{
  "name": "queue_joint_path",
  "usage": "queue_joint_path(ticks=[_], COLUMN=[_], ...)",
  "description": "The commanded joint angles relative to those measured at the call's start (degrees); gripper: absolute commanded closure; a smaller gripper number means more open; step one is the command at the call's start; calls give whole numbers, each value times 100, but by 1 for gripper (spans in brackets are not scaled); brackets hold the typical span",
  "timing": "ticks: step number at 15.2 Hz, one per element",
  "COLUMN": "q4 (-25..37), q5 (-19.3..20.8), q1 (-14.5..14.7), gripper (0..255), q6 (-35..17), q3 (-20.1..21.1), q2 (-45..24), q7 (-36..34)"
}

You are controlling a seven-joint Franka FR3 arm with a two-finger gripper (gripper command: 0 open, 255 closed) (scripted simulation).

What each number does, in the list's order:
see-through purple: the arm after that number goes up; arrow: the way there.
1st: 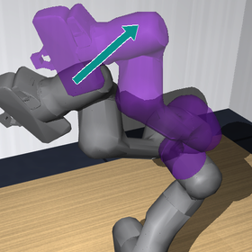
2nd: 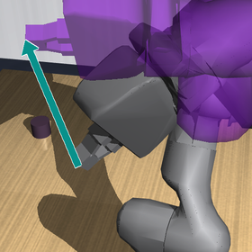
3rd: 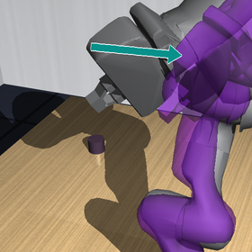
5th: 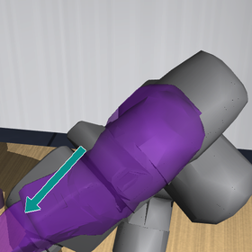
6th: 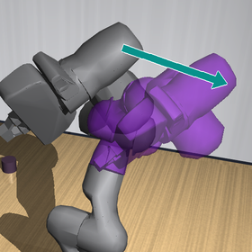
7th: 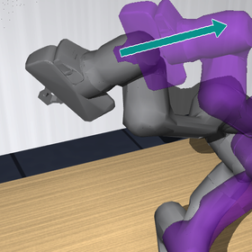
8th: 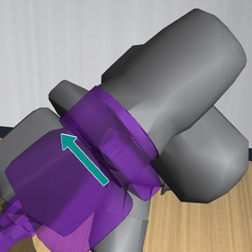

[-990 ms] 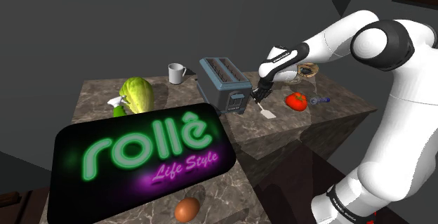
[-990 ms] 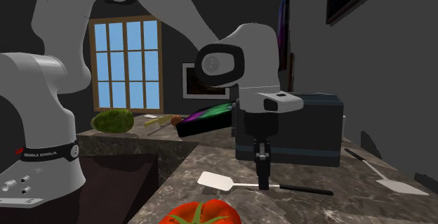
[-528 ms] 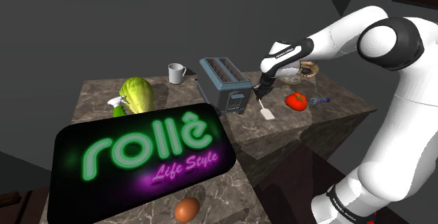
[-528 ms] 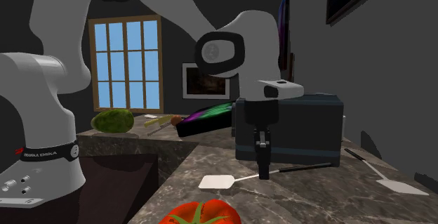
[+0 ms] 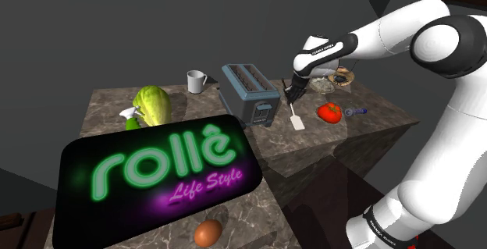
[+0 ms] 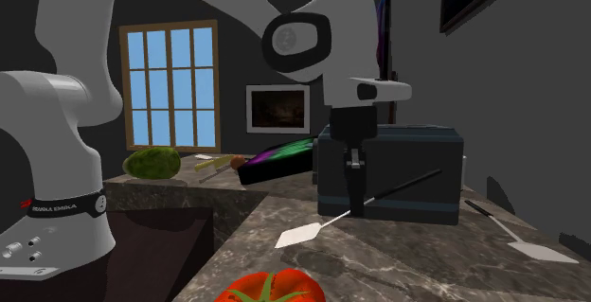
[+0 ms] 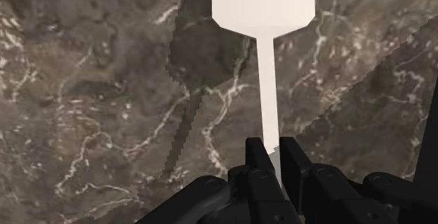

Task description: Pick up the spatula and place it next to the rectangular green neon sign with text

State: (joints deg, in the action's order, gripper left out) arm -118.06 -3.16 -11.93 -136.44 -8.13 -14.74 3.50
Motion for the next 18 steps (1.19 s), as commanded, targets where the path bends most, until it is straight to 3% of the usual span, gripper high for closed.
queue_joint_path(ticks=[1, 18], q4=[37, 604], q5=[25, 169], q1=[9, 37], gripper=[255, 255], q6=[142, 1327], q3=[-8, -42], q2=[104, 731], q7=[-20, -118])
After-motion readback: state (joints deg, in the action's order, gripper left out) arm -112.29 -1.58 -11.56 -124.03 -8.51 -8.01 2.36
